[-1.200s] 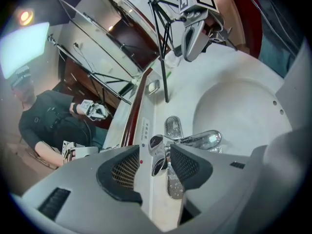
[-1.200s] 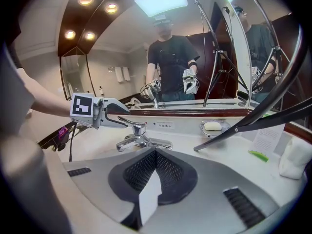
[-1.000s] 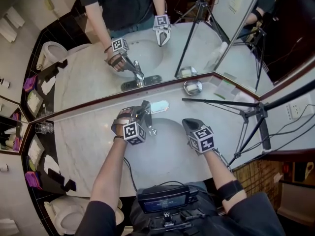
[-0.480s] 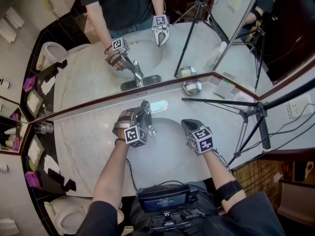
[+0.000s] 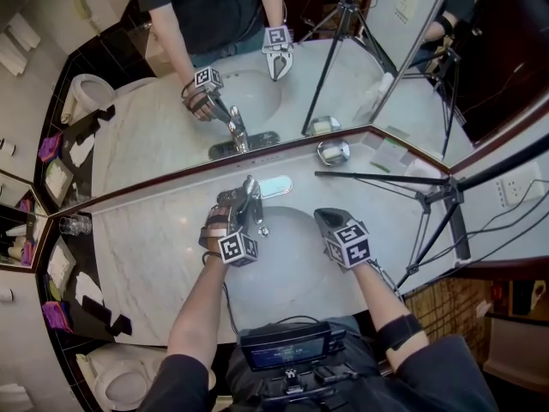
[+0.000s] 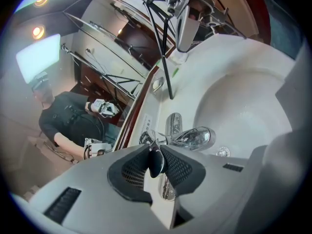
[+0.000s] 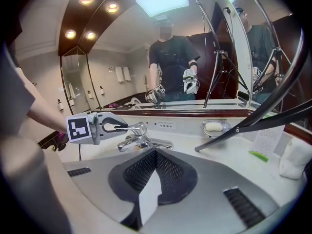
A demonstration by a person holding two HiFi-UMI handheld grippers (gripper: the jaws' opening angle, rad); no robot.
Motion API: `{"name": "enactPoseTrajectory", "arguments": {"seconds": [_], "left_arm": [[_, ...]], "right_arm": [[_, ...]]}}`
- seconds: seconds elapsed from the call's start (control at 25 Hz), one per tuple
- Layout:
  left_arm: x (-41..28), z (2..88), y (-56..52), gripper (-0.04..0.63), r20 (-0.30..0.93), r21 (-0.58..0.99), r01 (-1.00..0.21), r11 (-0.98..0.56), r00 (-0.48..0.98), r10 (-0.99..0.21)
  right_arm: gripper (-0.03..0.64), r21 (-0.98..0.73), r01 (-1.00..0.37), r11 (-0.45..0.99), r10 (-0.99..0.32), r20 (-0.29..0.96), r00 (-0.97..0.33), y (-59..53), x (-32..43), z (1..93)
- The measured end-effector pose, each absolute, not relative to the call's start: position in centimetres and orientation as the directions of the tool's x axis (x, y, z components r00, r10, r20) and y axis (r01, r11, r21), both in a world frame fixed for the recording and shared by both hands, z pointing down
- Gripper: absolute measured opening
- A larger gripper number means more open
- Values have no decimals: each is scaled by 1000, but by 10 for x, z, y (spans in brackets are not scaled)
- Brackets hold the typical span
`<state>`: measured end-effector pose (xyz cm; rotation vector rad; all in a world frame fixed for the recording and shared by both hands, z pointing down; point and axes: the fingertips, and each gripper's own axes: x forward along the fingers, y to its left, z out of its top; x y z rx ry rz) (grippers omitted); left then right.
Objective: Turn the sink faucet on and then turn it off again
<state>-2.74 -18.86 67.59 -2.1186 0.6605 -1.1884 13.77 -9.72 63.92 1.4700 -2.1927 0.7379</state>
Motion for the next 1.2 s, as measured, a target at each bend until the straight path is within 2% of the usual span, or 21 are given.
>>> {"name": "enactPoseTrajectory", "arguments": {"seconds": [0.52,0.76,1.2], "left_arm": [[-28,682,-184,67,521,-745,-180,-643,445,-728],[-30,682,-185,66,505,-767,-158,-623,450,-736],[-29,676,-183,85,568,-703,-171,-690,450,-689]], "right_arm": [[25,-197,-929,313,-722,586,-367,-99,139,634],[25,-187,-933,309,-726,587,-358,-96,143,630],[25,-189,-925,330,-726,575,-377,-102,135,626]]}}
